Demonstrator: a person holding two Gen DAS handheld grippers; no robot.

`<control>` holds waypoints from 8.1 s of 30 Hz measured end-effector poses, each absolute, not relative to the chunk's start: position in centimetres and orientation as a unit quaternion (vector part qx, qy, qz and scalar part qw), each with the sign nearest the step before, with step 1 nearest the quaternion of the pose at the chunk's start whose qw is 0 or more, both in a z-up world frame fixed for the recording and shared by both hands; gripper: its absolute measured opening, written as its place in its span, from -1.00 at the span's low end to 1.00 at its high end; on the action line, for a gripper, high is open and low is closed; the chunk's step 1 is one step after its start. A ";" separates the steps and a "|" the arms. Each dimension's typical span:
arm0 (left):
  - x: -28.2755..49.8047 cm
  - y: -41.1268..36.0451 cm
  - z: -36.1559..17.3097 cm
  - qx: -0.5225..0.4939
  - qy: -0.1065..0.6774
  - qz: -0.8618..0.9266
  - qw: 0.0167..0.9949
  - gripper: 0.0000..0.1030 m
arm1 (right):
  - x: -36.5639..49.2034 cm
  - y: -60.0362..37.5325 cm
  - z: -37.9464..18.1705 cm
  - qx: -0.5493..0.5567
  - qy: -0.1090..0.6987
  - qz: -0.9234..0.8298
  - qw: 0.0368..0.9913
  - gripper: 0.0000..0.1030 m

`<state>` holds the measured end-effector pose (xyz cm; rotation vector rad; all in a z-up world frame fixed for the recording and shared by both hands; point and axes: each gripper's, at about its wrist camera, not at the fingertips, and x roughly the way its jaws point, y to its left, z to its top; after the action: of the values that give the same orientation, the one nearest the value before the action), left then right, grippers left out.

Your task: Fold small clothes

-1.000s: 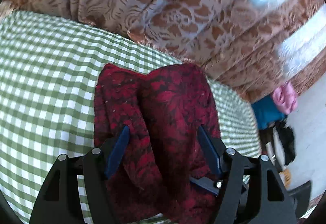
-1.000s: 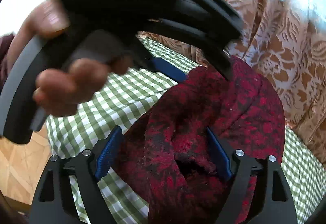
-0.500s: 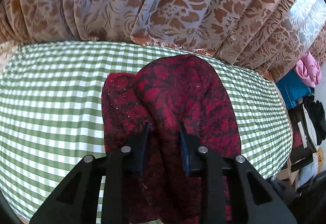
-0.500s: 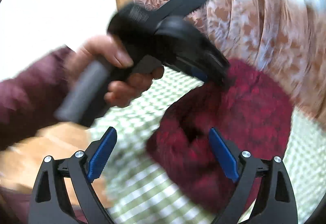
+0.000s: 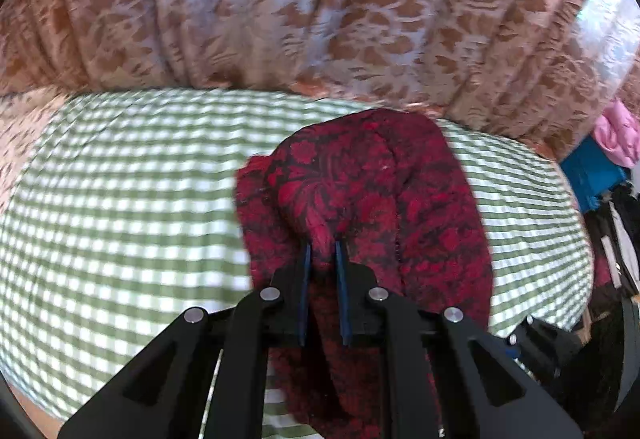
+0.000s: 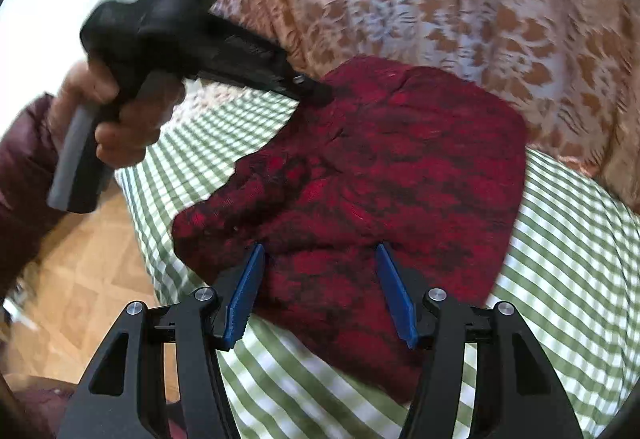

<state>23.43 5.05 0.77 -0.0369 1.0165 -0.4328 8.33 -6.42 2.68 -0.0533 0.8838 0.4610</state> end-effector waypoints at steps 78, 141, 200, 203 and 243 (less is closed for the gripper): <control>15.7 5.6 -2.9 -0.003 0.356 -0.082 0.931 0.75 | 16.6 -18.7 -1.8 0.253 0.470 0.118 0.838 0.93; 23.4 5.3 -9.1 -0.175 0.451 -0.191 0.854 0.52 | 29.2 -18.9 -8.6 0.280 0.544 0.277 0.741 0.93; 9.7 6.4 0.6 -0.024 0.349 0.006 0.937 0.95 | 10.6 -11.1 3.0 0.058 0.399 -0.027 0.915 0.93; 9.5 6.6 0.6 -0.026 0.352 0.007 0.936 0.95 | 10.3 -11.0 3.2 0.057 0.397 -0.032 0.916 0.93; 8.6 7.6 1.7 -0.031 0.336 0.029 0.941 0.95 | 9.2 -9.4 3.9 0.050 0.387 -0.019 0.921 0.93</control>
<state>8.64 7.63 1.71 -0.0633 0.6860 0.0597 9.24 -9.39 3.91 0.1027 0.7947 -0.0400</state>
